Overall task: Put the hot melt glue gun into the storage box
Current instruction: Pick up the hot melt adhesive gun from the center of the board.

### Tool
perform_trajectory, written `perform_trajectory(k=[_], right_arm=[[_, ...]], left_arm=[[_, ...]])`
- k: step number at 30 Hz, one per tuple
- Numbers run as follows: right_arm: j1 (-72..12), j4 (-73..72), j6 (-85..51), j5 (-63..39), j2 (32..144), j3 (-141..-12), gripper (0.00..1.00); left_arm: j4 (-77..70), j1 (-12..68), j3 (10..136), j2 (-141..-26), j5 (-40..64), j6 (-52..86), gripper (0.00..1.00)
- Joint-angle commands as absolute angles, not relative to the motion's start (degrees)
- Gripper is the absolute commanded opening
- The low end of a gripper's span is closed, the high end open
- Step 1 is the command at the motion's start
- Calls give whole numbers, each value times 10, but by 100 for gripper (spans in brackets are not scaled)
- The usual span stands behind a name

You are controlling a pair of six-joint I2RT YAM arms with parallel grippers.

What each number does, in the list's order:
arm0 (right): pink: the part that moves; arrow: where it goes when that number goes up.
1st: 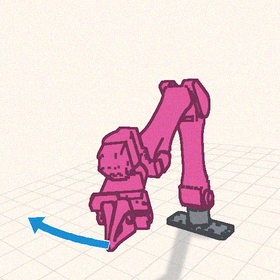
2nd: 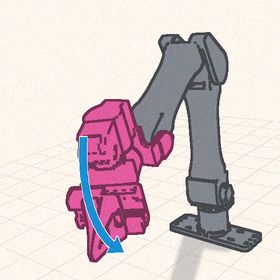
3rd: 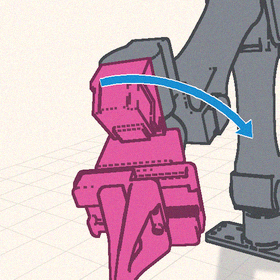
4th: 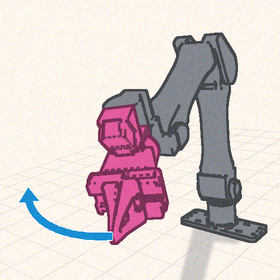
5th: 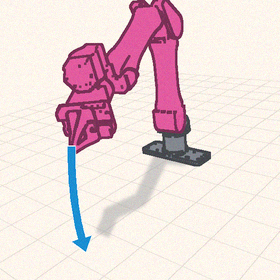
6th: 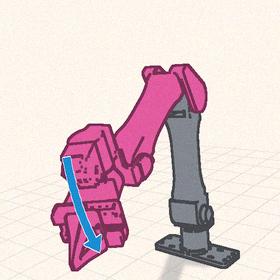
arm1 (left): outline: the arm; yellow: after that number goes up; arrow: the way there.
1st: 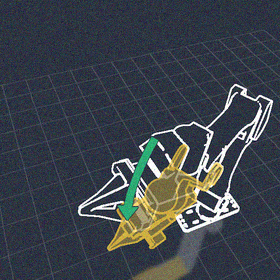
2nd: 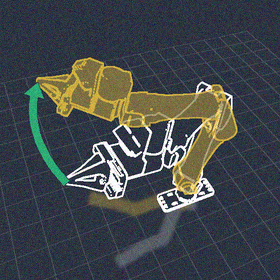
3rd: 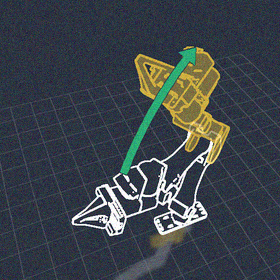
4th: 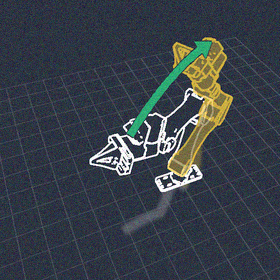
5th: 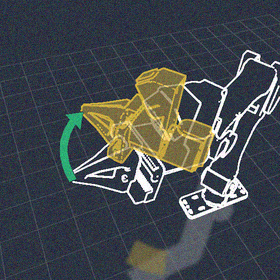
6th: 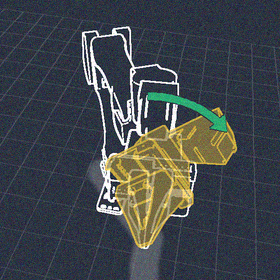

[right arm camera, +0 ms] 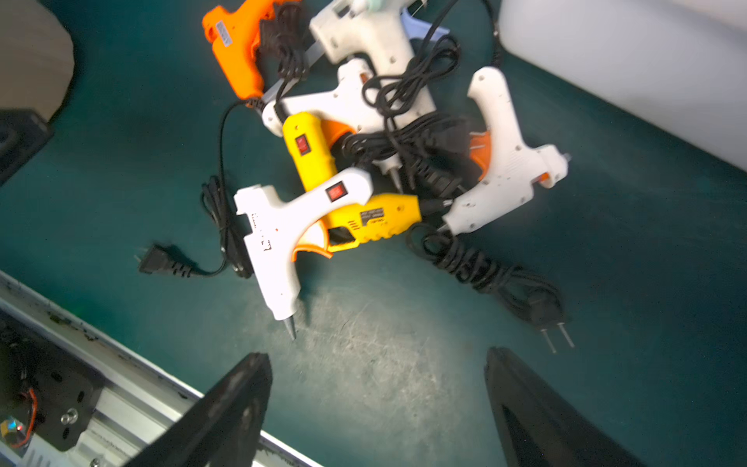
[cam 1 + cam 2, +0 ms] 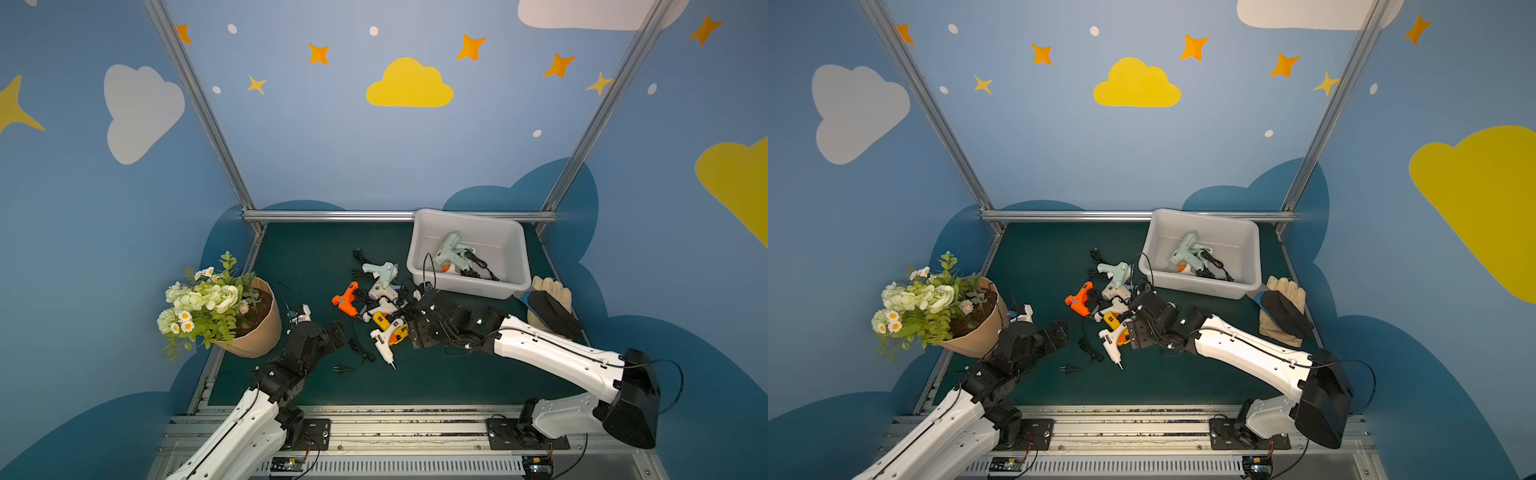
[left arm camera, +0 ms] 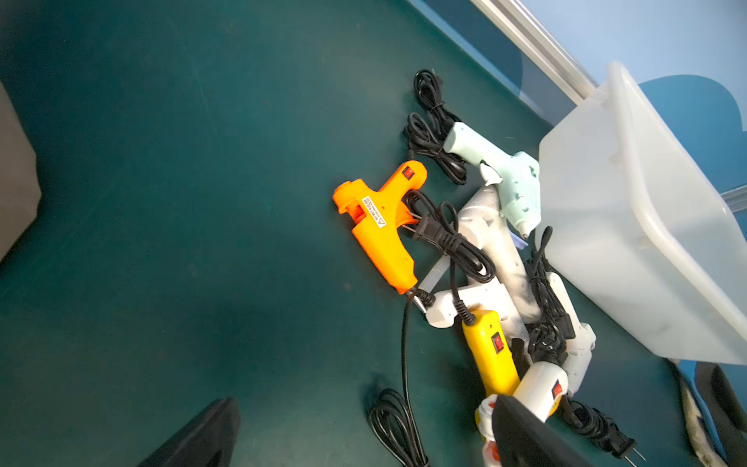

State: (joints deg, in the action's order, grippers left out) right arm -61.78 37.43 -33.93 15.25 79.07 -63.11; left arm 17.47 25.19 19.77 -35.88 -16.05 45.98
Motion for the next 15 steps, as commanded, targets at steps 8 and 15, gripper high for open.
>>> perform_trajectory(k=[8,15], right_arm=[[-670,400,-360,175,945,-733,98],[-699,453,-327,176,1053,-823,98]], left_arm=[[153,226,130,-295,-169,561,100],[182,219,116,-228,-185,563,100]])
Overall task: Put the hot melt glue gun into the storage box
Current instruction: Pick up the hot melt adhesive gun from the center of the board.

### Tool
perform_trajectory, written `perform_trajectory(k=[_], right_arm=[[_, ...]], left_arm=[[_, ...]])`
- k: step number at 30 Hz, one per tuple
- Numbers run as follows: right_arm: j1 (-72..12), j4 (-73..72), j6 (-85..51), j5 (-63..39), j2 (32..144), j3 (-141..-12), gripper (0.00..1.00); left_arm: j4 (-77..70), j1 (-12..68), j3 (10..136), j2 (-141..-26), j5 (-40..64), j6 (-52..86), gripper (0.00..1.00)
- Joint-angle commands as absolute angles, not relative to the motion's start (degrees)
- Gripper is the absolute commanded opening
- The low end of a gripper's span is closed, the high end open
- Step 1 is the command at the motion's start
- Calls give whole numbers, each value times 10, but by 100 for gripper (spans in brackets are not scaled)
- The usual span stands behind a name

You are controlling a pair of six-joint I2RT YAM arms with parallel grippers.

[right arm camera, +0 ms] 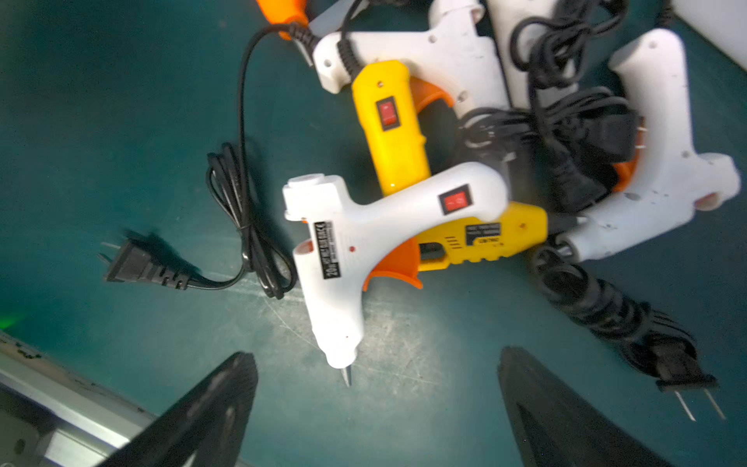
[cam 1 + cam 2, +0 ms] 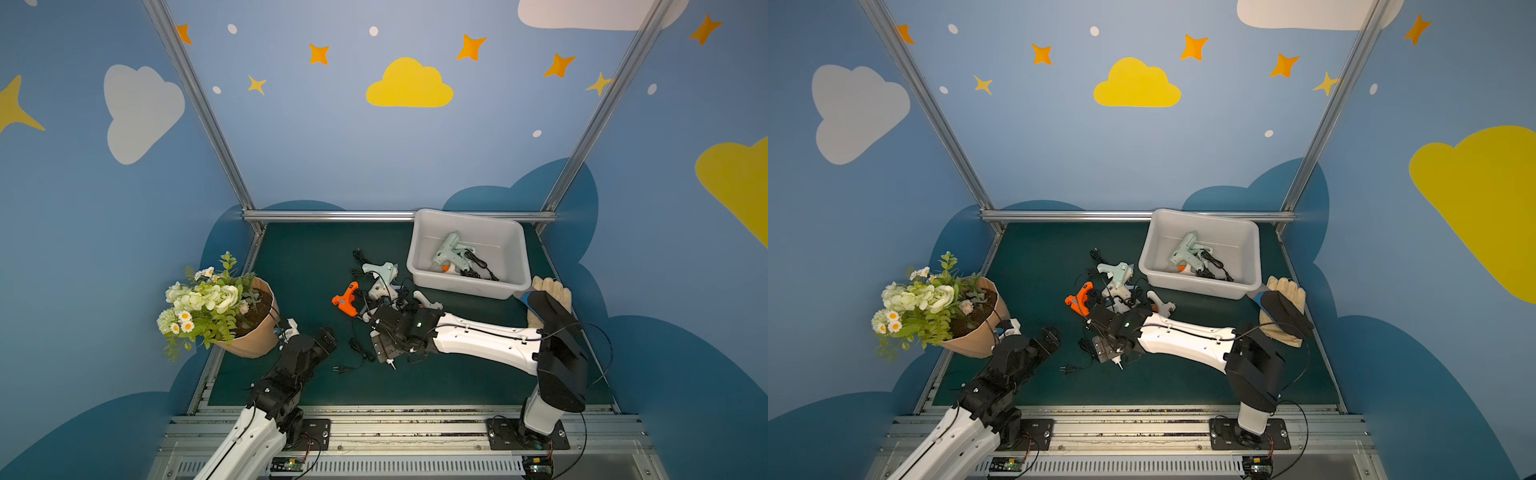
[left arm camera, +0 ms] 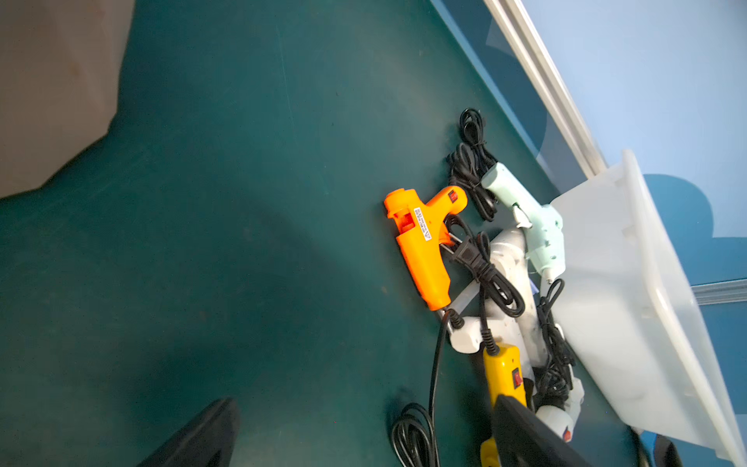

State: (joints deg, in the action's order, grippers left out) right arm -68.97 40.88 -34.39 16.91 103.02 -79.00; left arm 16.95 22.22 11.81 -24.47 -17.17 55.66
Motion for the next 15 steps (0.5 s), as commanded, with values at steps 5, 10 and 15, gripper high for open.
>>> perform_trajectory(k=[5,10,15], right_arm=[[-703,504,-318,193,1120,-877,98],[-701,533,-319,208,1157,-901,93],[-700,558,-329,225,1174,-904,82]], left_arm=[[187,217,111,-212,-185,563,100],[175,216,112,-227,-177,562,100],[162,216,115,-248,-170,558,100]])
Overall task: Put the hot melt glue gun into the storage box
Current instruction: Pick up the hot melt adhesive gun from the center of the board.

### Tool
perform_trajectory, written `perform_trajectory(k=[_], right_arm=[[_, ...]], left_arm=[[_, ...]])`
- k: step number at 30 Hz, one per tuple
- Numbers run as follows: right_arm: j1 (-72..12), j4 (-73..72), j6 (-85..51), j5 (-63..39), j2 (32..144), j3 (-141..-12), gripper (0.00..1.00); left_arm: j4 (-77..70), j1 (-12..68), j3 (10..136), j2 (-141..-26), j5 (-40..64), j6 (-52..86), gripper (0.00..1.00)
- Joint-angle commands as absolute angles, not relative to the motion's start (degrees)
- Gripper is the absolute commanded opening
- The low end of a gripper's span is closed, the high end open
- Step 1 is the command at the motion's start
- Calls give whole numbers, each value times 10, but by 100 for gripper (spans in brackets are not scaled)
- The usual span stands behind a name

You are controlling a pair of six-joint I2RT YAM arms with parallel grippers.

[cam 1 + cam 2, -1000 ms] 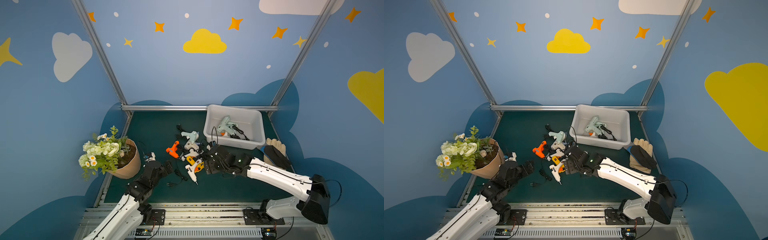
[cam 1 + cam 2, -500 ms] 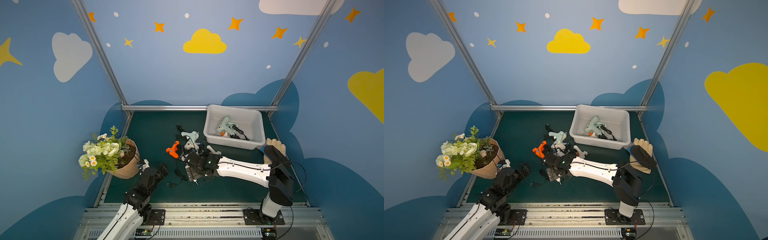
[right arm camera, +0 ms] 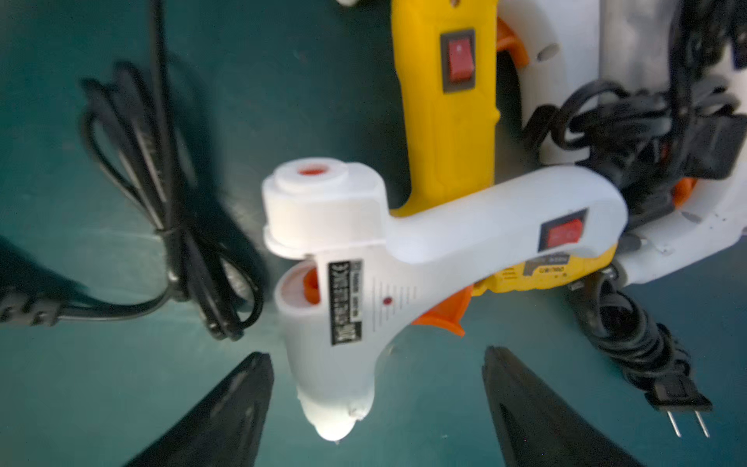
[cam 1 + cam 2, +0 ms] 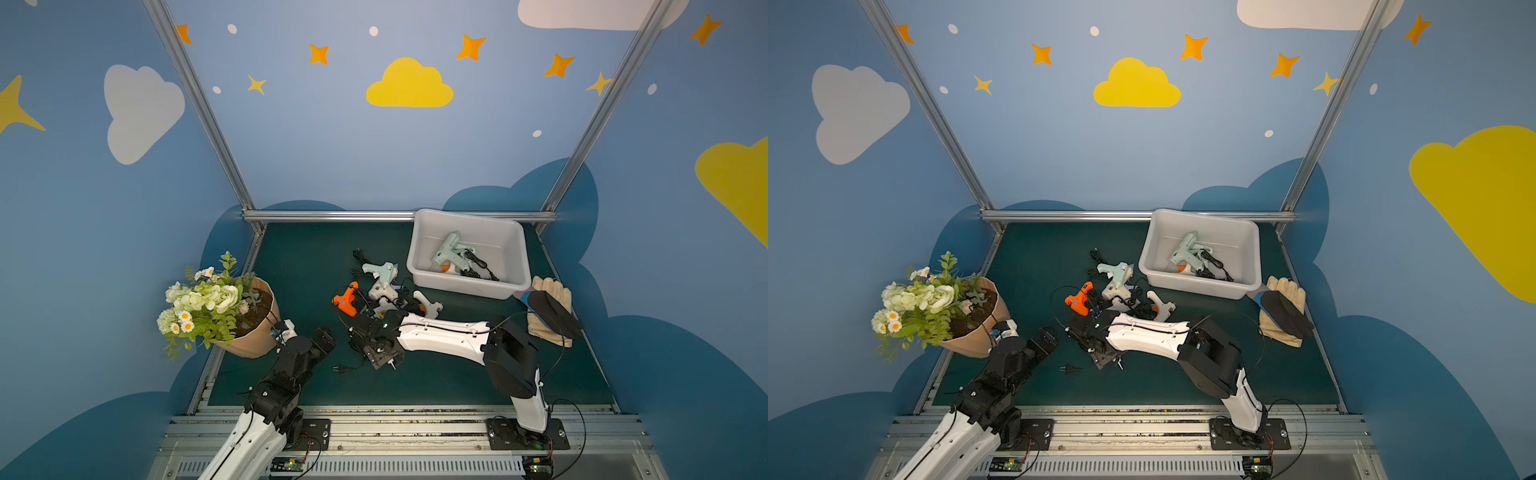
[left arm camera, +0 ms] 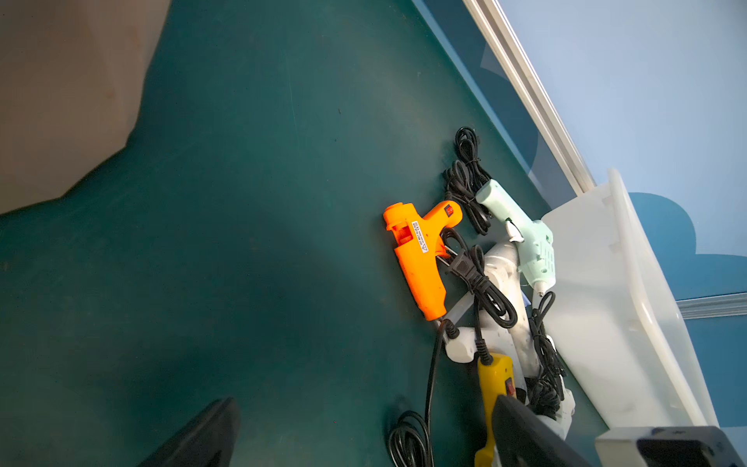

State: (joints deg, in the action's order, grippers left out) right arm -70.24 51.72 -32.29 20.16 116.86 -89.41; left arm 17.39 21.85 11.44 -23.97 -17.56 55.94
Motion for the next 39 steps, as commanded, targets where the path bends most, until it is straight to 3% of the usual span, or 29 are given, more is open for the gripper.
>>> perform_trajectory(k=[1,9,20,32,39], right_arm=[[-700,558,-330,226,1176,-900,79],[-682,521,-330,201,1159,-861,50],[-650,449,-318,157,1154,-809,49],[-678,463,-295,211,1088,-805,2],[-679,467,-271,245,997,-808,0]], left_arm=[[160,215,114,-252,-169,557,100],[151,215,115,-263,-163,555,100],[153,215,117,-263,-163,555,100],[157,214,121,-263,-162,548,100],[156,214,128,-274,-154,542,100]])
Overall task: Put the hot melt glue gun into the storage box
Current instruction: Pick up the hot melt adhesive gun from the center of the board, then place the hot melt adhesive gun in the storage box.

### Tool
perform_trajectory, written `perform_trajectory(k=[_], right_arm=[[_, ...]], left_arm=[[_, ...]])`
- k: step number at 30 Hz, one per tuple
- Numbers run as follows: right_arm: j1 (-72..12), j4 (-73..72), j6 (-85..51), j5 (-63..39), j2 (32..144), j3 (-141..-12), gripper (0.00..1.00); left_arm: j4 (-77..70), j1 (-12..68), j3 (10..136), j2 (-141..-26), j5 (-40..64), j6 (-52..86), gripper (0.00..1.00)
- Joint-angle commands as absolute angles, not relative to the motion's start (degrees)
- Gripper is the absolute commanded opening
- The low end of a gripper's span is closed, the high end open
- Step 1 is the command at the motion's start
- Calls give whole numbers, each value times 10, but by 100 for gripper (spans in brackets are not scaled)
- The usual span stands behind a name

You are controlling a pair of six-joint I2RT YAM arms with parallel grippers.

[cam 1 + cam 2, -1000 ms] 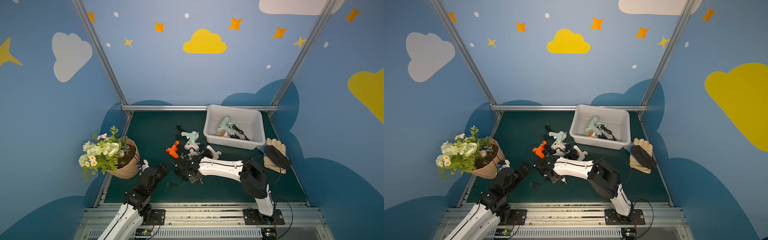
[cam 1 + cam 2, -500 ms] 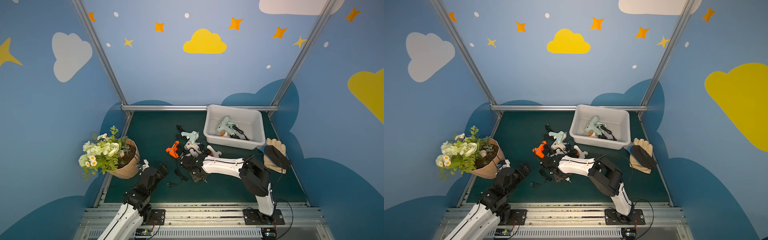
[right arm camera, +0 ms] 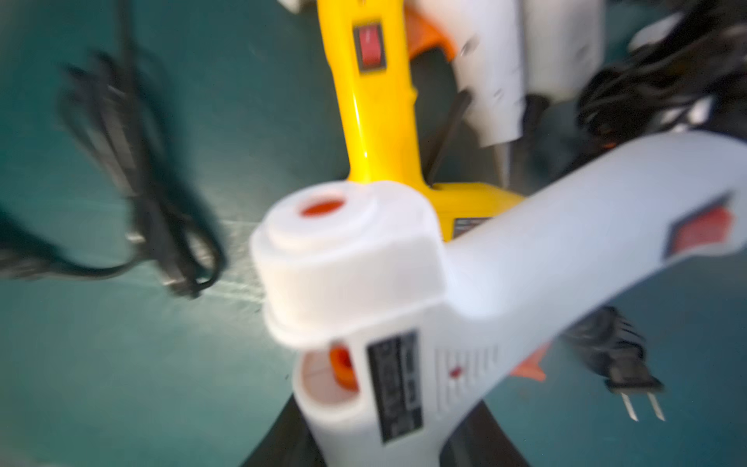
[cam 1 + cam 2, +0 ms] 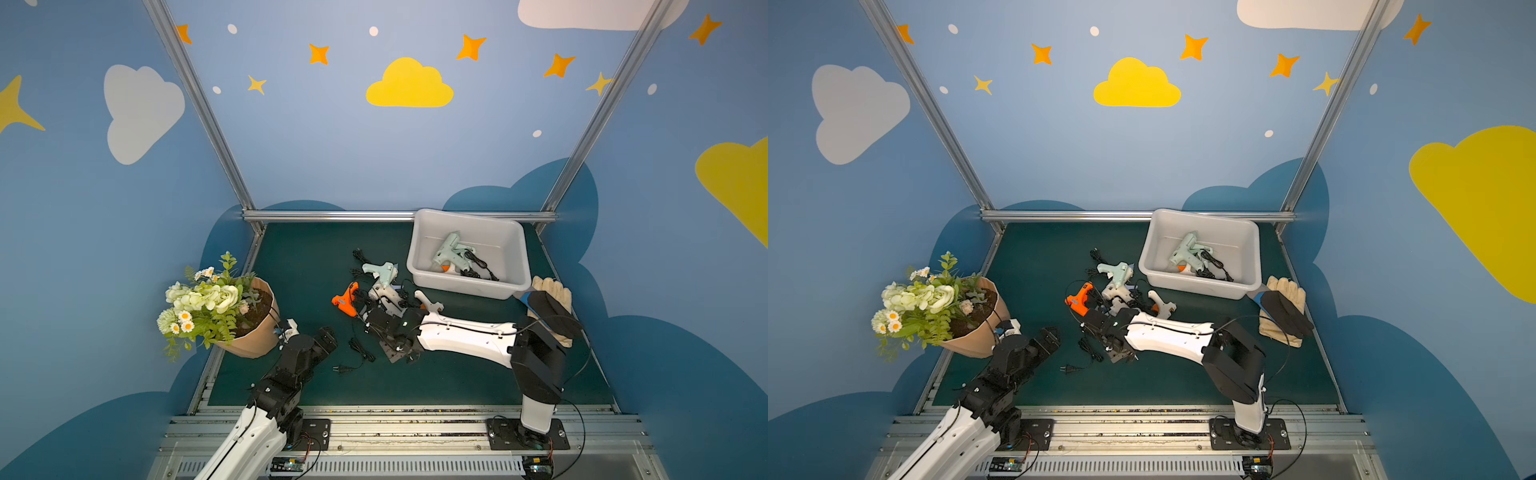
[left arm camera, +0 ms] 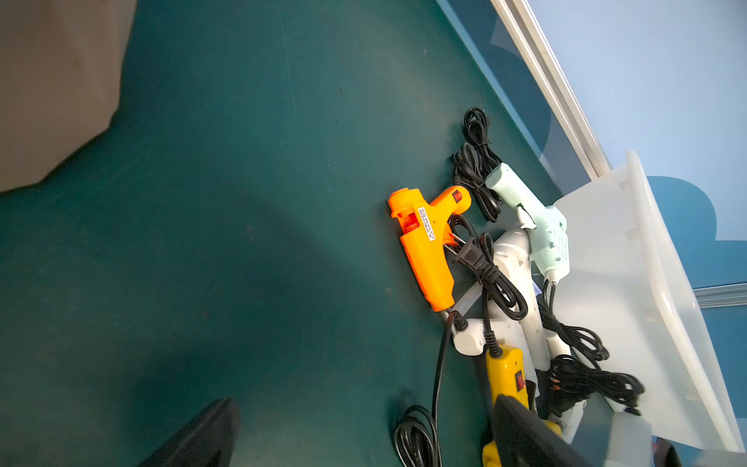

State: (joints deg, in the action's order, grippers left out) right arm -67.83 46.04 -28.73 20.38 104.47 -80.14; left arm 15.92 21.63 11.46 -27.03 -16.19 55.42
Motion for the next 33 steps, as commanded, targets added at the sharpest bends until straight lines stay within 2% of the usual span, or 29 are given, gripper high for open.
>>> perform_trajectory(k=[1,13,17,21,26,33], right_arm=[[-679,468,-267,251,985,-809,0],[-612,452,-185,262,861,-857,0],[-581,373,-157,278,810,-838,0],[-540,329,-131,250,767,-842,0],[-465,329,-109,217,765,-891,0],[-342,359,-114,157,828,-968,0]], left_arm=[[155,214,129,-276,-154,541,100],[143,214,137,-300,-143,529,100],[140,214,139,-311,-139,527,100],[134,214,141,-320,-136,524,100],[127,214,144,-329,-130,521,100],[127,214,151,-340,-125,515,100]])
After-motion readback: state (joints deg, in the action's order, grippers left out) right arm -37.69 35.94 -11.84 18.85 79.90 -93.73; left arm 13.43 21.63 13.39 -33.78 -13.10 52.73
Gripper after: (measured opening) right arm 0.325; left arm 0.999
